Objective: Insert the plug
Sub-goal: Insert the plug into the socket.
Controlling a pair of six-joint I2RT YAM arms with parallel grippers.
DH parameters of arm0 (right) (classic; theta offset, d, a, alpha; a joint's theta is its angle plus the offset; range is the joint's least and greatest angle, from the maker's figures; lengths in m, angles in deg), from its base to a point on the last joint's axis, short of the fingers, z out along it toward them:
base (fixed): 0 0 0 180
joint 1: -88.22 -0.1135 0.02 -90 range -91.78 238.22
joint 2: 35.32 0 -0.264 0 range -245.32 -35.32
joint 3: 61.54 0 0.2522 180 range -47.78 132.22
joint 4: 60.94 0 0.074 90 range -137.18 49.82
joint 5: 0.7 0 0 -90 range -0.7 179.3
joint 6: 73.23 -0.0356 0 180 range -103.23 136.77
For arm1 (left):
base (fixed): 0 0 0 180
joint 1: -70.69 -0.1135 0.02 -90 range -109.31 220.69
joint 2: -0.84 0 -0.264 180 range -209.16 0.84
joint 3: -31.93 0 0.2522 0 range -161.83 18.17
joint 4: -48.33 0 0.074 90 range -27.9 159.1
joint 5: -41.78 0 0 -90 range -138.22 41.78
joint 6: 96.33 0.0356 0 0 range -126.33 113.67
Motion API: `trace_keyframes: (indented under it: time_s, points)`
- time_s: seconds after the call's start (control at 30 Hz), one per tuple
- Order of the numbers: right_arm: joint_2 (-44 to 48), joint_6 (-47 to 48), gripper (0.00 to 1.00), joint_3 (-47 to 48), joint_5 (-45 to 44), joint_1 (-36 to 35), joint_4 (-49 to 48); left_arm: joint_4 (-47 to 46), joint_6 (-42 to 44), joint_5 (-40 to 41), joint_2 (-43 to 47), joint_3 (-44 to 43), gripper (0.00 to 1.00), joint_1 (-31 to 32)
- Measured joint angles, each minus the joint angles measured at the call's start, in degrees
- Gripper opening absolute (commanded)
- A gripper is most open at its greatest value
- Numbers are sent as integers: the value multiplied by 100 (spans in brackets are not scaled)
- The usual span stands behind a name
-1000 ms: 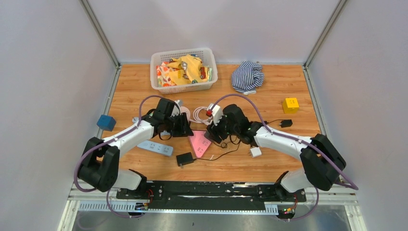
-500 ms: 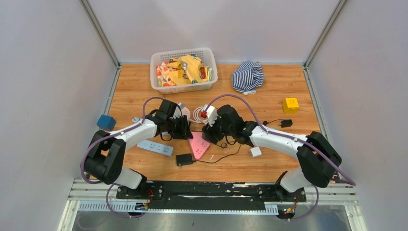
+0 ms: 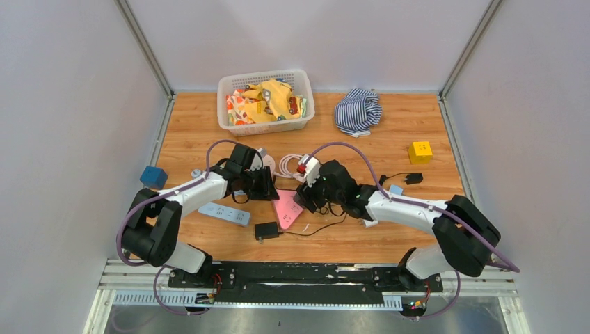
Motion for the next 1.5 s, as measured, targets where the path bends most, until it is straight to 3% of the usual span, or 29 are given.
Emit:
trace_keyframes:
  time_s: [0.93, 1.3, 1.5]
  points:
    - [-291, -570, 0, -459, -737, -289, -1060, -269, -238, -4, -72, 26, 31, -39]
    - [-127, -358, 0, -87, -973, -319, -238, -479, -433, -168, -74, 125, 31, -26]
    - [-186, -2, 2, 74, -793, -133, -26, -601, -577, -289, -74, 208, 36, -26]
